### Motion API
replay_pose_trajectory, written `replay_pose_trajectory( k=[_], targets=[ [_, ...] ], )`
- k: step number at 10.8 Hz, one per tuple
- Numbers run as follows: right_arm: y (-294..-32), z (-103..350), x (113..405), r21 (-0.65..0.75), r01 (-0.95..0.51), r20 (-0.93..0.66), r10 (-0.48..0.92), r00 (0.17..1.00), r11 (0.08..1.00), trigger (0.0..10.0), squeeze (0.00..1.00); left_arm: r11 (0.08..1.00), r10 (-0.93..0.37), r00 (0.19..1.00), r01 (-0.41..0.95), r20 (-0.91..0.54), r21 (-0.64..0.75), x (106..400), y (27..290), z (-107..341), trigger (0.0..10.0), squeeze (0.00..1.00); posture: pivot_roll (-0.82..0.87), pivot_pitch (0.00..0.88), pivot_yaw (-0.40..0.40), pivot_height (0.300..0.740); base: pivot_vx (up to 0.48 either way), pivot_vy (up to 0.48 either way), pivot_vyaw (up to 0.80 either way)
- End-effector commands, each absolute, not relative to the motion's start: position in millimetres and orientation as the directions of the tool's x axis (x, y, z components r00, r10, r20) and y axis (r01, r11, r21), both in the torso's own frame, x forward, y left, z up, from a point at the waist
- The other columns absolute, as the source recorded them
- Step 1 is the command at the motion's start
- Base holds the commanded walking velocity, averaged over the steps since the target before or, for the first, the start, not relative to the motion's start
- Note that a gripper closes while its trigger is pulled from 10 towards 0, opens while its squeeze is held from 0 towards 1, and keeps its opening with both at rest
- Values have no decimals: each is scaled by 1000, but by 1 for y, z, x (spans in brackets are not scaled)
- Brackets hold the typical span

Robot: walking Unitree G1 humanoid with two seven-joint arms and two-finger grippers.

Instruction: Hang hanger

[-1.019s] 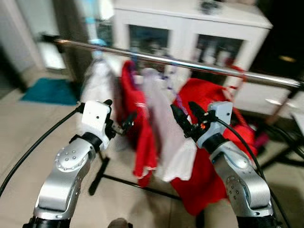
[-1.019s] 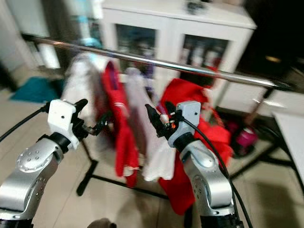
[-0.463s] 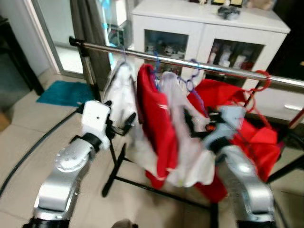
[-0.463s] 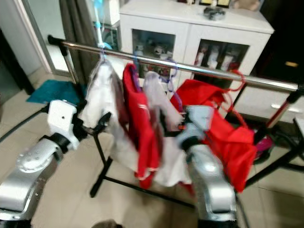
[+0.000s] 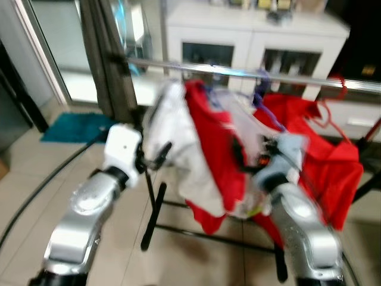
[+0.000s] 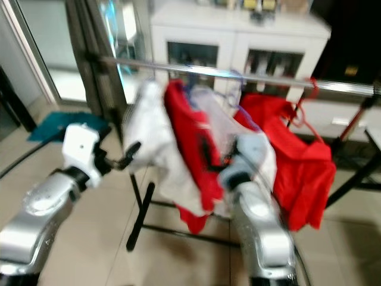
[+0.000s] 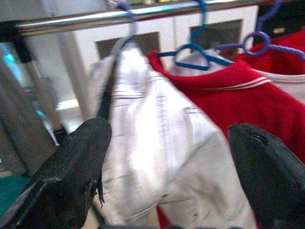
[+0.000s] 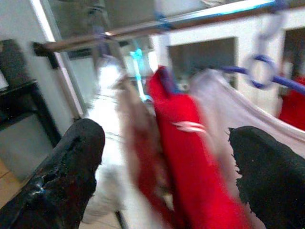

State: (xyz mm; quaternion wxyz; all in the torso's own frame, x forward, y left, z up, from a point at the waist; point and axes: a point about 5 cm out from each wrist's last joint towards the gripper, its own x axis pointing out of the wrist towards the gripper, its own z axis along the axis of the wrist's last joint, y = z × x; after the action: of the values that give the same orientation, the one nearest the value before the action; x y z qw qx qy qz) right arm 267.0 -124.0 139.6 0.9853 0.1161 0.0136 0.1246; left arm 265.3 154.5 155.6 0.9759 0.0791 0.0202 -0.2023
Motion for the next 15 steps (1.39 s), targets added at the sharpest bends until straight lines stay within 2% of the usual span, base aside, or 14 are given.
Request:
replay_pose_trajectory(
  k=[1,2,3,4,7,11,14,15],
  targets=[
    [-132,140,268,210,-216,-1,221,975,954,10000,859,900,-403,912,410,-76,147,266,149,154,10000,0,-13,0,12,740,0,0,0],
    [-132,141,268,207,-217,-2,222,975,954,10000,776,900,-402,912,409,-77,150,266,149,154,10000,0,-11,0,11,740,0,0,0],
    [-131,140,268,200,-221,-9,227,974,955,10000,518,906,-394,915,403,-90,132,266,150,152,10000,0,-11,0,11,740,0,0,0],
    [-130,139,269,194,-220,-17,227,974,956,10000,0,907,-391,916,400,-88,132,266,151,153,10000,0,-7,2,8,740,0,0,0],
    [-128,137,269,229,-231,-31,244,969,946,10000,0,910,-386,919,394,-85,132,267,152,153,10000,0,-7,2,6,740,0,426,0],
    [-126,138,269,191,-246,-28,255,966,950,10000,0,910,-389,917,397,-84,121,269,150,154,10000,0,-11,0,12,740,0,472,0],
    [-123,136,269,184,-258,-40,270,962,948,10000,0,905,-392,915,402,-95,142,269,150,153,10000,0,-5,0,11,740,0,0,0],
    [-123,137,271,123,-265,-36,271,962,956,10000,0,912,-382,920,390,-83,130,270,150,153,10000,0,-6,0,8,740,296,0,800]
  ],
)
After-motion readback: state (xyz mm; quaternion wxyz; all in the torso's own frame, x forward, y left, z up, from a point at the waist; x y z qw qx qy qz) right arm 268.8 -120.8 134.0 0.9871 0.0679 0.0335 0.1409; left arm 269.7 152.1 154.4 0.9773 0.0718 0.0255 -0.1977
